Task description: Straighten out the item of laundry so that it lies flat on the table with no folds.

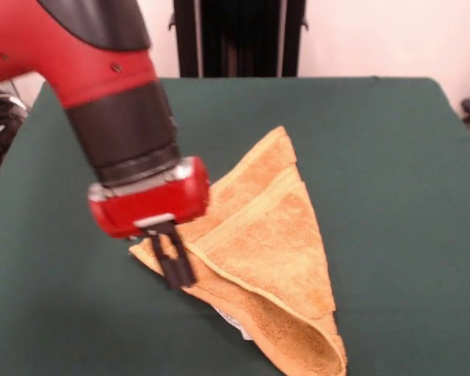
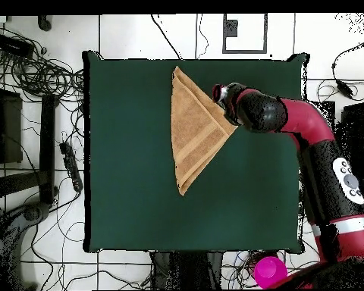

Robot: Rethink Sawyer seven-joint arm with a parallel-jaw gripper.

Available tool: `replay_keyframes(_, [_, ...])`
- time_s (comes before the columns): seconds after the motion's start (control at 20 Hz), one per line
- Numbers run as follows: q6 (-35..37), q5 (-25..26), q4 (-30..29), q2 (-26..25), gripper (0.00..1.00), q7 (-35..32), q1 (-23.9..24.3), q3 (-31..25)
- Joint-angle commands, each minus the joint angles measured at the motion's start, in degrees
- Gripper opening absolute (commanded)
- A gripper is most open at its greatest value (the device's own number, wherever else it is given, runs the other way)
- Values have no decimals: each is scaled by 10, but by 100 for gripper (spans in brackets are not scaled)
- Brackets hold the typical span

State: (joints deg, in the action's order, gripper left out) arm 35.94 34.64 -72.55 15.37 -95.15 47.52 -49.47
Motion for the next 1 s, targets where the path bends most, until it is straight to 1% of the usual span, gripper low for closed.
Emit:
replay_keyframes(0.05, [92, -1, -12, -51, 0, 219, -34, -35])
replay_keyframes(0.1, [102, -9, -9, -54, 0, 212, -33, -36])
replay_keyframes(0.3, [102, -9, 1, -61, 0, 207, -37, -40])
replay_keyframes(0.45, [129, -2, 19, -45, 0, 177, -57, -9])
replay_keyframes(0.5, [140, -1, 24, -42, 100, 173, -62, -3])
replay_keyframes(0.75, [136, 1, 24, -42, 100, 174, -62, -2])
replay_keyframes(1.0, [147, 3, 24, -41, 100, 179, -63, 1])
